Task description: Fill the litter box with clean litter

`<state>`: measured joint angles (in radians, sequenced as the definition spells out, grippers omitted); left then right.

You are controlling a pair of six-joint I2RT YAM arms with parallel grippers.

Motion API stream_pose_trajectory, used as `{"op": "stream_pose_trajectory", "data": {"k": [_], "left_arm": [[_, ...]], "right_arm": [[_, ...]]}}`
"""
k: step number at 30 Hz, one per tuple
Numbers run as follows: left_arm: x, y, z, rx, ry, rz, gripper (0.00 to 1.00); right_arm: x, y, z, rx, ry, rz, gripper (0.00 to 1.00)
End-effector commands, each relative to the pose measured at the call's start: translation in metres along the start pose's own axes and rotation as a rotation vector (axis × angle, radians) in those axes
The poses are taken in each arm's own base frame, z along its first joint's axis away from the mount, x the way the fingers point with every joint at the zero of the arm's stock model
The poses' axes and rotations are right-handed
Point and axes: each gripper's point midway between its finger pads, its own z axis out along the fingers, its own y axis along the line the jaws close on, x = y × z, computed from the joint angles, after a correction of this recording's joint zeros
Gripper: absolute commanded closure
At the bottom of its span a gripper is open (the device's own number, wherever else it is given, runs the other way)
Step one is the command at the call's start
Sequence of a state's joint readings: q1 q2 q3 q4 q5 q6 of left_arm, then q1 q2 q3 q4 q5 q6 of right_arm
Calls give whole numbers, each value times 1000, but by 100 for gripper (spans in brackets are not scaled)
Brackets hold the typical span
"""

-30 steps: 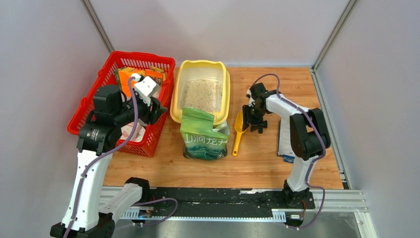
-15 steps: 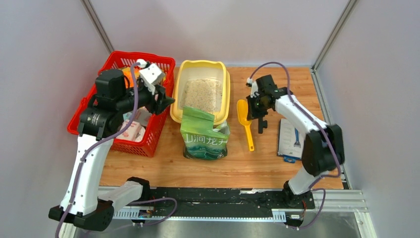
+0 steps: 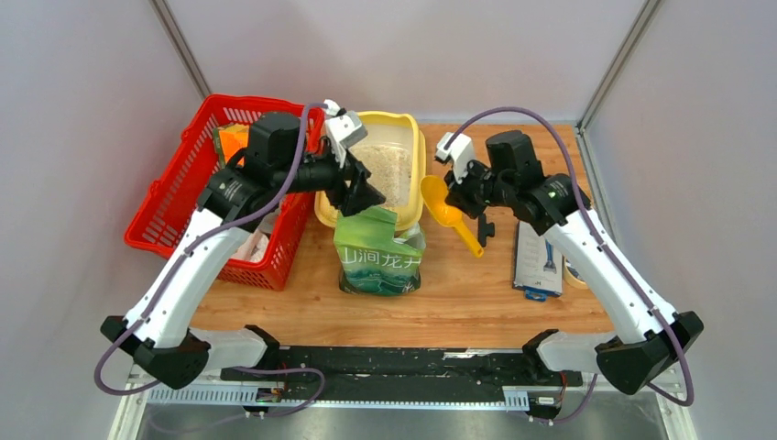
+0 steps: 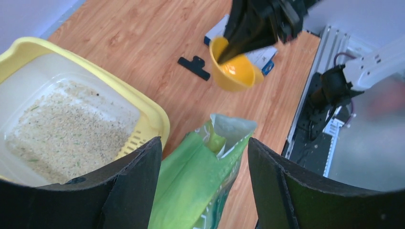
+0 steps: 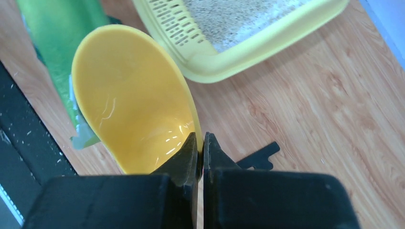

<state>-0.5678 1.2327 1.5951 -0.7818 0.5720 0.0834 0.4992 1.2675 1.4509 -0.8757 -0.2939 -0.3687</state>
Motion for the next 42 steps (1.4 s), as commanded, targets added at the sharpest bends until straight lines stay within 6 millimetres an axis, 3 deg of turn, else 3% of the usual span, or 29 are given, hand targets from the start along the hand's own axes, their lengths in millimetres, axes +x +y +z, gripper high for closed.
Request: {"op": "stream_pose_trajectory", "data": {"k": [1, 5, 9, 22, 26, 30, 33, 34, 37, 38, 39, 40, 42], "left_arm": [[-43, 2, 14, 26, -131, -109, 26], [-41, 9, 33, 5, -135, -222, 30], [-43, 8, 48, 7, -129, -228, 33], [-32, 15, 72, 2, -88, -263, 49], [-23, 14, 77, 20, -63, -268, 63], [-16, 6, 80, 68, -41, -271, 67], [-11, 1, 82, 104, -27, -261, 83], [-10, 1, 81, 112, -24, -250, 99], [-4, -3, 80, 131, -9, -235, 100], [-5, -5, 77, 133, -13, -225, 100], [-3, -2, 75, 116, -8, -218, 100], [-4, -1, 72, 101, -11, -214, 100], [-6, 8, 64, 66, -26, -223, 100]], "right_arm": [[-7, 6, 1, 6, 8, -101, 100], [-25, 3, 5, 48, -12, -92, 100], [-41, 2, 8, 75, -31, -69, 100], [-49, 22, 6, 50, -66, -170, 100], [-52, 22, 6, 55, -73, -196, 100], [-52, 21, 7, 64, -74, -213, 100], [-54, 18, 8, 75, -80, -216, 100], [-55, 18, 9, 79, -82, -214, 100], [-56, 16, 12, 86, -83, -216, 100], [-56, 14, 12, 93, -83, -214, 96], [-57, 13, 10, 94, -86, -213, 85], [-57, 12, 8, 89, -90, -211, 56], [-60, 10, -8, 54, -136, -165, 43]]}}
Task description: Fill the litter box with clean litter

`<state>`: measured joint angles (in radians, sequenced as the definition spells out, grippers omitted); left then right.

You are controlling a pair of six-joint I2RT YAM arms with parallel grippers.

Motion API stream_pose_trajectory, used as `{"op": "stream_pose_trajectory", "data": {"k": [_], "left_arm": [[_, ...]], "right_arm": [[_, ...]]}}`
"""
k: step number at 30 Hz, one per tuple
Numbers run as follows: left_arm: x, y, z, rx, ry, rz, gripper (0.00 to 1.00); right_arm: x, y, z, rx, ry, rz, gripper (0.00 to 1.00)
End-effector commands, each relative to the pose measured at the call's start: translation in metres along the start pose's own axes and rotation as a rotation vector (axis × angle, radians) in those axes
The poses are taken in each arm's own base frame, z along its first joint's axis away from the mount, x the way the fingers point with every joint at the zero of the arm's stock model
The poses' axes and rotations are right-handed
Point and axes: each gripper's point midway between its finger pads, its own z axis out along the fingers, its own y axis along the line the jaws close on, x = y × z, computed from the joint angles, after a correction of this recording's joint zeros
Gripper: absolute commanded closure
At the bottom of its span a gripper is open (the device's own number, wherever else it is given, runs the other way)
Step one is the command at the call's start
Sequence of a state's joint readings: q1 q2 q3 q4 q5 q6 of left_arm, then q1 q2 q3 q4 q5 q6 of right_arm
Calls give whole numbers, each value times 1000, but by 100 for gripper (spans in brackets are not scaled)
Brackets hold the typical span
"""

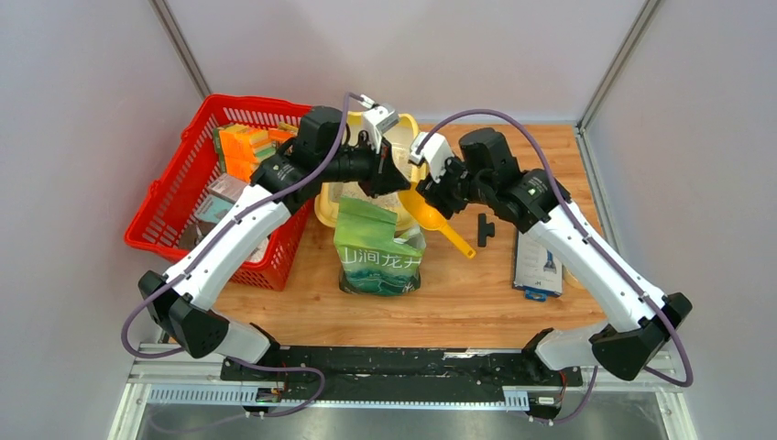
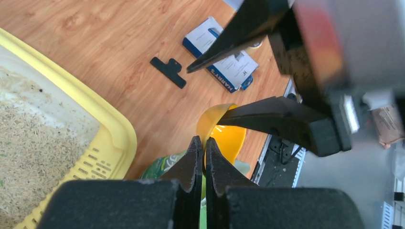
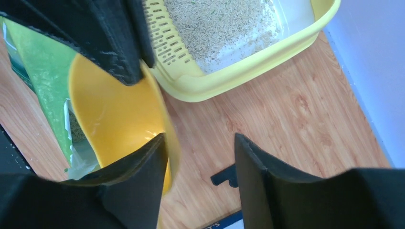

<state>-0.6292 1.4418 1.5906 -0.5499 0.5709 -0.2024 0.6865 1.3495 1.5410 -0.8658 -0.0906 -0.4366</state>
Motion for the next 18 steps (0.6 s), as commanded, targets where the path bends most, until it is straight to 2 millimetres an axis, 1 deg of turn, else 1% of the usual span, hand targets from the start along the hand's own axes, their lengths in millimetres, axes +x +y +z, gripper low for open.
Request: {"op": "stream_pose_trajectory", "data": {"k": [1, 2, 3, 4, 6, 7, 8, 10, 11, 13, 15, 16, 18], "left_arm": [[-6, -2, -21, 2, -31, 24, 100], [-9, -2, -25, 2, -46, 20, 100], [-12, 6, -31, -15, -60, 3, 100], [-14, 8, -35, -22, -72, -5, 100], [-21, 10, -44, -20, -111, -34, 100], [-26, 16, -50, -31, -131, -42, 100], [-28, 14, -54, -21, -143, -45, 100], [-29, 12, -62, -12, -156, -63, 100], [-27, 12, -62, -7, -156, -73, 100], [-26, 9, -67, 3, -167, -95, 100], [-22, 8, -66, 16, -164, -110, 100], [-22, 2, -68, 44, -164, -107, 100], [-23, -1, -69, 74, -171, -109, 100]], "right_arm": [[-24, -13, -33, -10, -173, 38, 36], [-26, -15, -42, -63, -240, 60, 34], [-29, -12, -61, -66, -307, 44, 32], [-14, -4, -57, -90, -304, 37, 26], [-8, 7, -60, -105, -355, -19, 22], [-8, 10, -68, -90, -391, -41, 18], [1, 17, -61, -105, -398, -49, 17], [5, 23, -60, -119, -410, -93, 14], [7, 27, -57, -134, -410, -105, 14], [7, 31, -51, -161, -407, -130, 13], [5, 35, -47, -184, -411, -146, 12], [6, 37, -44, -193, -408, -152, 12], [8, 36, -34, -186, -394, -167, 12]]}}
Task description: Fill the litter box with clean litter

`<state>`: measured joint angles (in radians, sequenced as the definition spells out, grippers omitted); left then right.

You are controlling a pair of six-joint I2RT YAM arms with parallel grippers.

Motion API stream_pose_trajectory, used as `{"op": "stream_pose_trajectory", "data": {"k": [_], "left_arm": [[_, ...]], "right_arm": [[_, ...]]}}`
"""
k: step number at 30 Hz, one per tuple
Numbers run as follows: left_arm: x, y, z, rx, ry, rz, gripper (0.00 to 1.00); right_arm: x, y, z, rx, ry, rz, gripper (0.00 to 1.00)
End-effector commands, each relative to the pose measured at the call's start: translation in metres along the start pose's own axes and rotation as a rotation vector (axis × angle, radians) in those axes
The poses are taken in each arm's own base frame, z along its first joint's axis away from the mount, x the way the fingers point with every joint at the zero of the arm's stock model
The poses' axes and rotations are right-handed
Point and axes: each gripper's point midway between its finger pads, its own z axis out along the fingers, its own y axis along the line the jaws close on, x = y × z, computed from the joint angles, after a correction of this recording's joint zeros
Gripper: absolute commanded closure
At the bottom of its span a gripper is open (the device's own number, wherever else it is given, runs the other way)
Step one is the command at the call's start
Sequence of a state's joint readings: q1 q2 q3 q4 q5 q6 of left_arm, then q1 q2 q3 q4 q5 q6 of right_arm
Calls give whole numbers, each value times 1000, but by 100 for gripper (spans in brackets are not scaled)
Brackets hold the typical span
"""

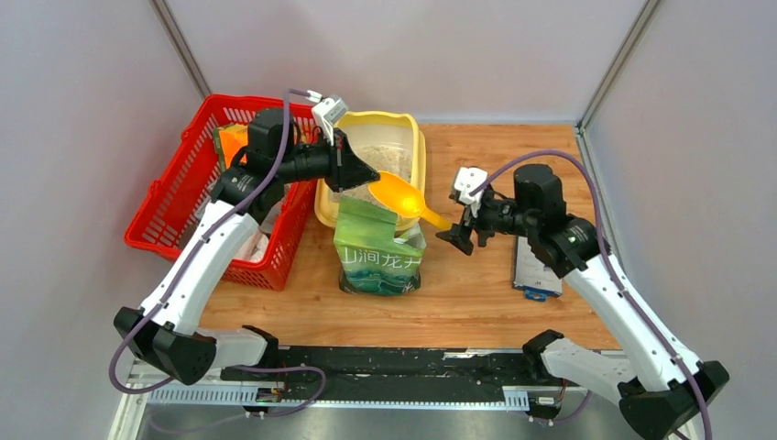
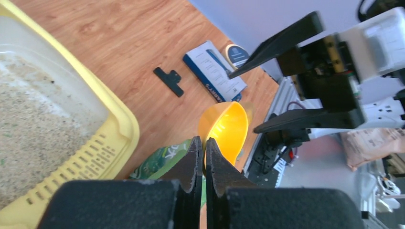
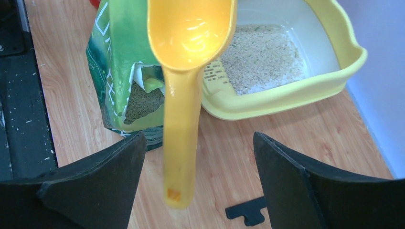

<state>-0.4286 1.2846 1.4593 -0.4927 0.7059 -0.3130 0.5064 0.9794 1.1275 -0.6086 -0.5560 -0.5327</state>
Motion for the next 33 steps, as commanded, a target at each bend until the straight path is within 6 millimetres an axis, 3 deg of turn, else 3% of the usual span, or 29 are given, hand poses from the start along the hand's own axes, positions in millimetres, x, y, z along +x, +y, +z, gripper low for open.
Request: {"op": "stream_pose_trajectory", "data": {"k": [1, 3, 6, 7, 9, 11, 12, 13, 15, 16, 18, 23, 33], "left_arm": [[-13, -27, -10, 120, -48, 3, 100], [-16, -26, -12, 117, -57, 3, 100], [-21, -22, -16, 103, -71, 0, 100], [-22, -22, -18, 100, -78, 5, 100], [-22, -19, -21, 89, -79, 37, 100], [-17, -15, -29, 55, -51, 172, 79], [-14, -12, -33, 34, -36, 220, 60], [-6, -4, -40, -25, 0, 248, 57], [-13, -3, -51, -50, 12, 457, 52], [-7, -3, -54, -69, 47, 504, 51], [-14, -4, -60, -91, 63, 704, 51], [-9, -13, -52, -93, 105, 961, 52], [16, -8, -22, -73, 214, 1116, 61]], "right_arm": [[-6, -3, 18, -20, -42, -95, 12], [-6, -4, 25, -25, -39, -115, 13], [-3, -3, 32, -37, -18, -156, 26], [-6, -4, 32, -38, -19, -171, 45], [-7, -4, 30, -39, -10, -221, 72], [-9, -2, 24, -66, 10, -280, 82], [-8, -1, 21, -85, 27, -310, 84], [-10, 1, 16, -124, 55, -383, 87], [-13, 2, 11, -152, 76, -436, 89], [-5, 5, 11, -197, 115, -465, 91], [-18, 4, 7, -207, 126, -521, 92], [-23, 11, 14, -244, 173, -568, 92], [-48, 21, 20, -231, 125, -551, 93]]}}
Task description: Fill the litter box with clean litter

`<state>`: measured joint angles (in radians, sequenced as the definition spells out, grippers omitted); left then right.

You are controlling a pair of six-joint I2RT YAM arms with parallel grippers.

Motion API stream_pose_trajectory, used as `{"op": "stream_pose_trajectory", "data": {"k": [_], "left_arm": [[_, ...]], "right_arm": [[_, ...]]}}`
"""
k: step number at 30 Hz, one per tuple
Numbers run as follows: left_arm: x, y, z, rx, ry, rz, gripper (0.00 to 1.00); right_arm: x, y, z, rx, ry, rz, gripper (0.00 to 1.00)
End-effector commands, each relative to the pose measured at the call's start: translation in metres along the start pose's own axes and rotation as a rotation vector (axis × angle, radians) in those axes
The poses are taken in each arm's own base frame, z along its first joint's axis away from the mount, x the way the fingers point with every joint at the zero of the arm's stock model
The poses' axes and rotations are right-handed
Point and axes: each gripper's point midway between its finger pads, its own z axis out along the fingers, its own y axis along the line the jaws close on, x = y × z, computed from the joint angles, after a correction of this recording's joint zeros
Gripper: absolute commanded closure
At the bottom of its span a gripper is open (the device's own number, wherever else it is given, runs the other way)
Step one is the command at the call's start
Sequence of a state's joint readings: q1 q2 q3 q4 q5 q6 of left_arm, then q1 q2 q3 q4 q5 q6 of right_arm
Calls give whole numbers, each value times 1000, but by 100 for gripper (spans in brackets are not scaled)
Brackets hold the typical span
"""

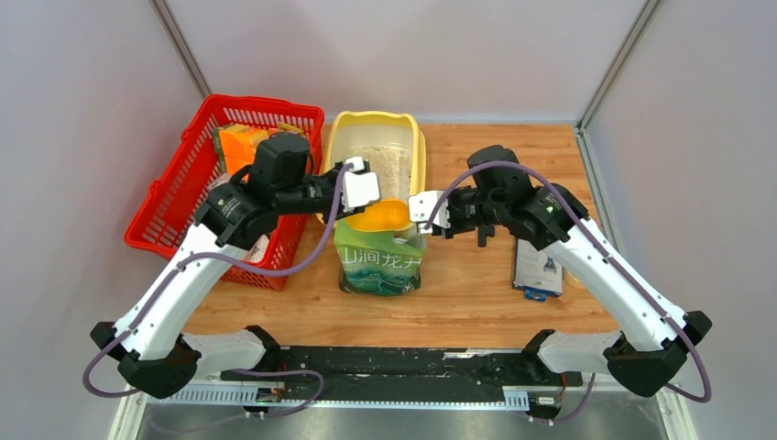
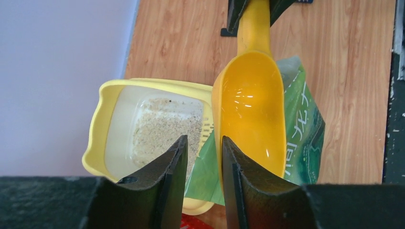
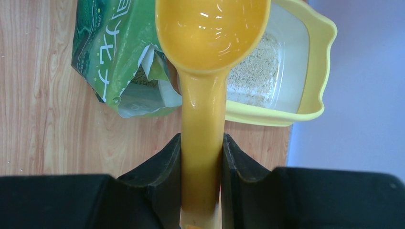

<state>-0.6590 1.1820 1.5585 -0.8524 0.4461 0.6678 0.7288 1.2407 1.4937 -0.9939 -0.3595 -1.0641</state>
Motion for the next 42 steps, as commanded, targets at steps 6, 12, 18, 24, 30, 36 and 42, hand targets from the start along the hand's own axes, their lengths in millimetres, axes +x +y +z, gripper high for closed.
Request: {"op": "stream_pose_trajectory", "data": {"k": [6, 12, 18, 24, 30, 36, 42], "left_arm": [[10, 4, 23, -18, 72, 205, 67], [16, -5, 33, 10, 98, 244, 81], [24, 7, 34, -92, 117, 117, 100], [30, 12, 23, -201, 52, -204, 100], [26, 11, 21, -189, -59, -445, 100], [13, 10, 25, -143, -144, -552, 100], [10, 13, 30, -137, -166, -578, 100]], "right_arm": [[-40, -13, -5, 26, -120, -28, 93], [-48, -18, -3, 33, -154, -9, 93], [-41, -47, -8, 220, -146, 197, 56], [-43, -110, -67, 422, -387, 719, 13], [-35, -95, -58, 194, -462, 1137, 12], [-34, -81, -50, 29, -526, 1319, 8], [-39, -79, -50, -68, -568, 1404, 13]]}}
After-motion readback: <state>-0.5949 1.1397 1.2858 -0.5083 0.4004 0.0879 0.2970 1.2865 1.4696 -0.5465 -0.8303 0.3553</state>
